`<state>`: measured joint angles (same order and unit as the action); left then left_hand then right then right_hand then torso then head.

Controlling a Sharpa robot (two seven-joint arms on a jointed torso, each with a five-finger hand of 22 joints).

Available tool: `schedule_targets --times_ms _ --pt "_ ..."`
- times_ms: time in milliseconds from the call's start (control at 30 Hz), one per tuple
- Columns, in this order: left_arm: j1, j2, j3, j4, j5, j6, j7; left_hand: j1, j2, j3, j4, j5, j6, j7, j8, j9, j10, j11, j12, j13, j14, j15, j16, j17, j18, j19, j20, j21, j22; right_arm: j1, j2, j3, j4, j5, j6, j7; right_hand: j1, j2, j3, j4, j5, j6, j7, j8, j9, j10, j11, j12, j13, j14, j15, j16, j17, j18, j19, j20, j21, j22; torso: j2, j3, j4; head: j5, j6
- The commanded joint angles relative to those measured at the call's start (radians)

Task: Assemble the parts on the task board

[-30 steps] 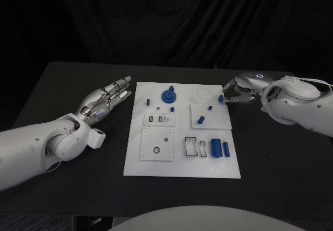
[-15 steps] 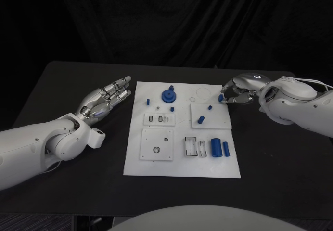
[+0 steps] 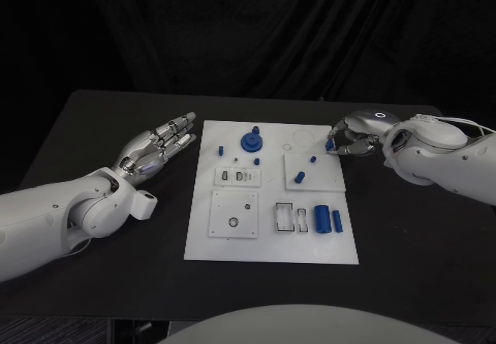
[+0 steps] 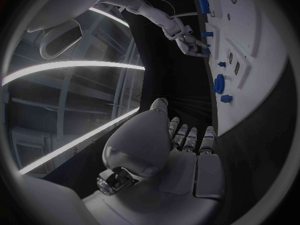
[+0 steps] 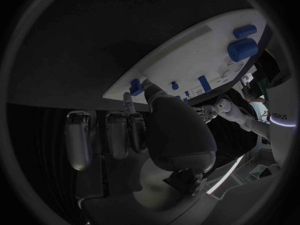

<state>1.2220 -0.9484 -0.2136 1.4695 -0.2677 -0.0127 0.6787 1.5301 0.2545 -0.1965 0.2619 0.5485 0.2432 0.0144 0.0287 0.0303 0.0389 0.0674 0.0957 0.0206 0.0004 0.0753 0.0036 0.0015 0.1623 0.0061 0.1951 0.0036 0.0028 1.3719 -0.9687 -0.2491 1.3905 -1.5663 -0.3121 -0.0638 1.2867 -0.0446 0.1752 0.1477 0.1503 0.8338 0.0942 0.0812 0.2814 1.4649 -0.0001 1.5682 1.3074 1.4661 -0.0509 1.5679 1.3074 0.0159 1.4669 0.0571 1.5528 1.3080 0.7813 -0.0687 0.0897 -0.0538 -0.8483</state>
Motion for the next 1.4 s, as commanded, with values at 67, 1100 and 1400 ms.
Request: schedule_targets --times_ms 67,1100,1400 --pt "-0.002 0.0 0.001 0.001 0.003 0.014 0.061 0.007 0.0 0.005 0.003 0.004 -0.003 0.002 0.002 0.001 -0.003 0.007 -0.005 -0.001 0.0 0.004 -0.004 -0.002 0.018 -0.001 0.004 0.001 0.001 -0.003 0.003 0.001 -0.005 -0.002 0.009 -0.016 0.007 -0.002 0.002 0.001 0.006 -0.003 0.001 -0.004 0.0 0.106 0.006 0.003 0.263 0.105 -0.001 0.003 0.263 -0.009 0.088 0.003 -0.005 0.253 0.0 -0.0001 -0.0009 0.001 -0.001" --pt "-0.002 -0.004 0.001 0.002 0.003 0.017 0.052 0.008 -0.001 0.008 0.001 0.004 -0.001 0.004 0.002 0.001 -0.002 0.012 -0.003 0.0 0.0 0.005 -0.004 -0.002 0.018 -0.001 0.006 0.001 0.001 -0.005 0.028 0.001 -0.035 -0.002 0.022 -0.019 0.029 0.011 0.006 -0.001 0.031 0.064 -0.009 0.021 0.013 0.106 -0.002 0.003 0.263 0.105 -0.007 0.003 0.263 -0.006 0.082 -0.001 -0.013 0.25 0.0 -0.0001 -0.0005 -0.001 -0.009" --pt "-0.003 -0.003 0.001 0.001 0.003 0.019 0.05 0.008 -0.001 0.008 0.001 0.004 -0.001 0.004 0.002 0.001 -0.002 0.012 -0.003 0.0 0.0 0.005 -0.004 -0.002 0.018 -0.001 0.006 0.001 0.001 -0.005 0.032 0.001 -0.037 -0.002 0.009 -0.016 0.043 0.023 0.013 -0.007 0.036 0.104 -0.023 0.036 0.023 0.106 -0.012 0.003 0.263 0.105 -0.015 0.003 0.263 -0.006 0.081 -0.007 -0.015 0.25 0.0 -0.0007 -0.0001 0.0 -0.011"
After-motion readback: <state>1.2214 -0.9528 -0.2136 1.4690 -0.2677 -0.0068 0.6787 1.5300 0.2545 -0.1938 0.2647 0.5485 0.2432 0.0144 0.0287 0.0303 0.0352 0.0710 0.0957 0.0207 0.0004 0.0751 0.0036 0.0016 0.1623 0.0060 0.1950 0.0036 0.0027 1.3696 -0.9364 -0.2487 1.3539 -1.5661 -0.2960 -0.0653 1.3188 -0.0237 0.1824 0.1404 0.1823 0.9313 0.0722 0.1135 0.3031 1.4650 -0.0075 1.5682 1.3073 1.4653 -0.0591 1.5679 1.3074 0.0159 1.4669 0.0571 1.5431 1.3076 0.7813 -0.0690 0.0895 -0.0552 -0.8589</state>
